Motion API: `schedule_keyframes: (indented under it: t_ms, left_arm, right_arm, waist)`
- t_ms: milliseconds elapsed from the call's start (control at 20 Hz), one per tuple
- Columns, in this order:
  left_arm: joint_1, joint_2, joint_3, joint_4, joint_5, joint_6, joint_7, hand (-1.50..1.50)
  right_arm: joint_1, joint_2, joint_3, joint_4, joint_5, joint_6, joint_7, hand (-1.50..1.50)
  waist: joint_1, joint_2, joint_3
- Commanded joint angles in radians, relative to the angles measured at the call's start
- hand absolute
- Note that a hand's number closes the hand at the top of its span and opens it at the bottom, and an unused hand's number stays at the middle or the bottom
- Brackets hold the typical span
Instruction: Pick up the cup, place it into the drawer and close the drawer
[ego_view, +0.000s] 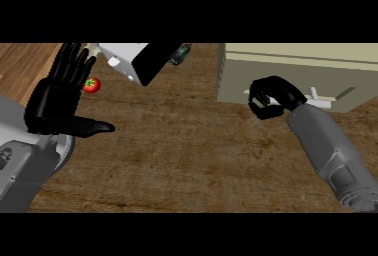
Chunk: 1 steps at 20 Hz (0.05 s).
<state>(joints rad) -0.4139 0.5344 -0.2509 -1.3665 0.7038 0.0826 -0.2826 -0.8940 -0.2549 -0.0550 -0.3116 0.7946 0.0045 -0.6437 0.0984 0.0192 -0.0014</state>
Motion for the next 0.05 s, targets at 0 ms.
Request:
schedule_keyframes:
  t_ms: [0]
  left_arm:
    - [0.01,-0.011,-0.014,0.006,-0.005,-0.02,-0.006,-1.5]
  right_arm:
    - [-0.094,-0.088,-0.064,0.051,-0.017,-0.06,0.118,1.5]
  waist:
    - [0.019,0.034,0.005]
